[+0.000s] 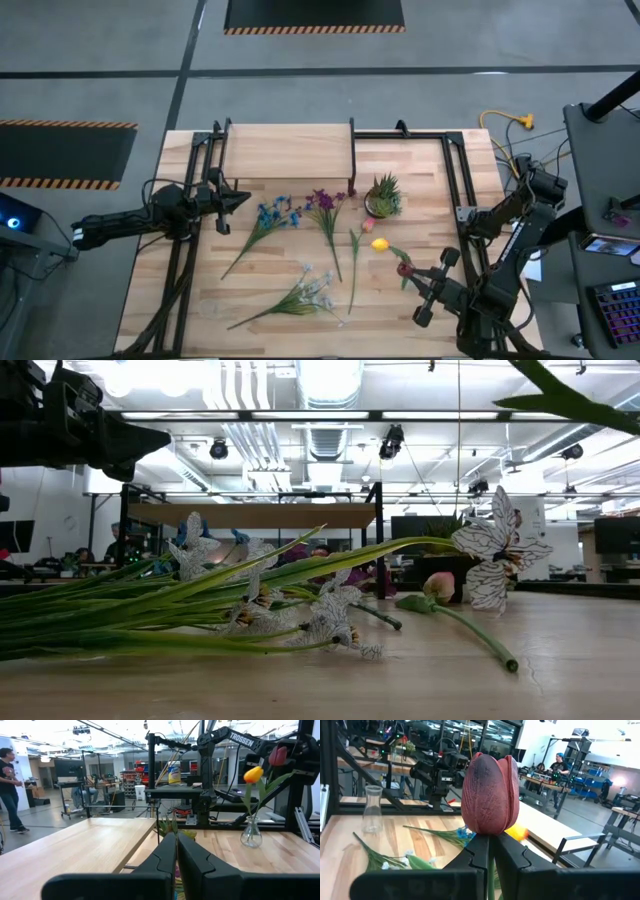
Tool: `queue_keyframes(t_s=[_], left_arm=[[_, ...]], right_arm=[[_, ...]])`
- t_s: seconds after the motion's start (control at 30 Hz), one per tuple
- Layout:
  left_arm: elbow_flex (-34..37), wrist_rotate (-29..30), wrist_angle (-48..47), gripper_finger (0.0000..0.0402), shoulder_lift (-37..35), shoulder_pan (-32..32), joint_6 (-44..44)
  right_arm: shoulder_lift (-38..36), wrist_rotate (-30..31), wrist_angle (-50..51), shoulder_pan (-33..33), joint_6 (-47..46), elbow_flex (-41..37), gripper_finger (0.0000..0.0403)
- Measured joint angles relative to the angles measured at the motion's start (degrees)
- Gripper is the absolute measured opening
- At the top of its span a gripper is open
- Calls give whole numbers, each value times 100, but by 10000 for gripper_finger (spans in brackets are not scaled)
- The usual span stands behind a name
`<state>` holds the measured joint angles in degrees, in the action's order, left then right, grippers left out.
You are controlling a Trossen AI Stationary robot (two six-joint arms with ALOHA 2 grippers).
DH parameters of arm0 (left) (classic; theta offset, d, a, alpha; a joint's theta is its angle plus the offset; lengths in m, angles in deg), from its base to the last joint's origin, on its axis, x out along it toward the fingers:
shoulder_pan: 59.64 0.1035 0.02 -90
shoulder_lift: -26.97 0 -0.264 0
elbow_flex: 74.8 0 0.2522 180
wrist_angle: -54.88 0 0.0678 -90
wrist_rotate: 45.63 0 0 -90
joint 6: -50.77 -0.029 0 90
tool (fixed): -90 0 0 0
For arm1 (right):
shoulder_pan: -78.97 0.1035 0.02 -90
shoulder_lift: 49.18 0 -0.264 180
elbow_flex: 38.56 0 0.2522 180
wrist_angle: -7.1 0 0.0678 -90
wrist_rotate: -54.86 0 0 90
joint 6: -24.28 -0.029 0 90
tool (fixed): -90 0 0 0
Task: Pick and place flowers into a vace then onto a shelf
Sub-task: Put the red tulip into the right transparent vase
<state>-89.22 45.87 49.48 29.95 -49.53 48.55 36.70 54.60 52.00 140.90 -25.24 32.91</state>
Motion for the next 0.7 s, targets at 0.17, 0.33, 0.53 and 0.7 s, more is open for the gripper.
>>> queue_keyframes(t_s=[0.17,0.33,0.53,0.7], left_arm=[[0,0,0,0,0,1,0],[0,0,0,0,0,0,1],[0,0,0,0,0,0,0],[0,0,0,0,0,1,0]], right_arm=[[-2,-2,-1,0,6,46,13],[-22,-7,-3,0,42,97,13],[-28,-20,-6,0,15,98,13],[-32,-20,-10,0,1,98,13]])
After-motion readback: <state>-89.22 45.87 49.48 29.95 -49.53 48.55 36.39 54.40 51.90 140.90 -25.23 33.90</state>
